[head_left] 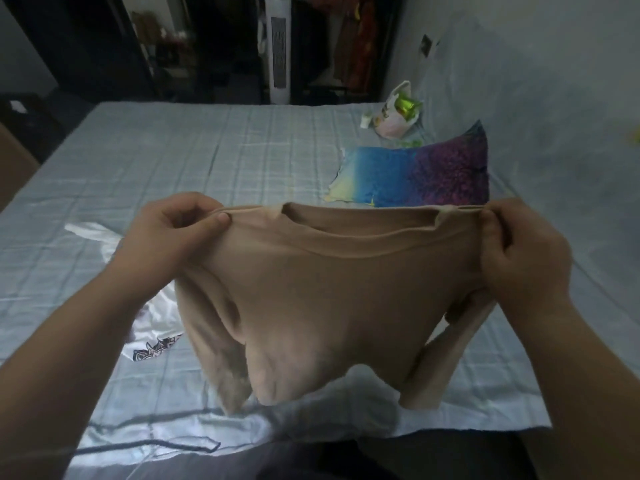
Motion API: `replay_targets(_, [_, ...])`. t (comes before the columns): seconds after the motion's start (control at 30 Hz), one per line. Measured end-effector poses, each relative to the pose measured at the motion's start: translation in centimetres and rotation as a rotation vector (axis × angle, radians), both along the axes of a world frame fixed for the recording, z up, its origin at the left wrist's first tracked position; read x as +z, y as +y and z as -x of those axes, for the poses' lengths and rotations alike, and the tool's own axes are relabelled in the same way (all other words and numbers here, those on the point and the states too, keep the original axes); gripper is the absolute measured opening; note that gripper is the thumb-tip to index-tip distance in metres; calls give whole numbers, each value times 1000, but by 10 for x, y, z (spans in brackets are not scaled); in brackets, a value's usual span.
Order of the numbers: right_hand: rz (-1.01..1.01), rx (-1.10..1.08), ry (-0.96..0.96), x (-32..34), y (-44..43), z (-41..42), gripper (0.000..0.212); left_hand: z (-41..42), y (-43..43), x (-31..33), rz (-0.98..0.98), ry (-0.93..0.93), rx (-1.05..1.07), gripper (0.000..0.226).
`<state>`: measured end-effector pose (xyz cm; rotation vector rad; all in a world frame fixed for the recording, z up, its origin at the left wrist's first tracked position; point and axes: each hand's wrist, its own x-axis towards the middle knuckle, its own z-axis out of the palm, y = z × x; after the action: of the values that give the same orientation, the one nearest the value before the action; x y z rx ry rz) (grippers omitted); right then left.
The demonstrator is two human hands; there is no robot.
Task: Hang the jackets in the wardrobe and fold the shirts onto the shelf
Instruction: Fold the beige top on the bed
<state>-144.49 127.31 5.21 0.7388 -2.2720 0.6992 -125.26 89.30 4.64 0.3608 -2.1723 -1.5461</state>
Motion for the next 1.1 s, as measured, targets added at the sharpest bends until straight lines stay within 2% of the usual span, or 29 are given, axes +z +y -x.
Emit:
replay_targets(0.1, [-28, 80, -49, -22, -12, 46, 16, 35, 2, -18, 58, -46, 133, 5])
replay_targets(0.23, [-5, 154, -304, -71, -44, 109, 20, 93, -1, -59, 106, -178, 295, 6])
replay_targets(0.33, [-41, 126, -507, -124, -71, 148, 19, 135, -17, -102, 171, -326, 328, 8])
replay_targets(0.43, [-179, 82, -576, -178, -100, 182, 24, 172, -39, -149, 230, -481, 332, 10])
replay_targets(0.57, [-294, 75, -570, -260, -143, 235, 24, 221, -72, -218, 290, -615, 329, 13])
replay_targets(0.77, [-383, 7, -531, -389, -201, 314, 24, 305, -119, -352, 376, -654, 345, 22])
replay_targets(0.93, [-519, -32, -375, -480, -237, 360, 20, 354, -145, -466, 675, -752, 400, 20])
replay_targets(1.1, [-578, -29, -296, -547, -257, 394, 19, 382, -161, -541, 847, -745, 384, 17])
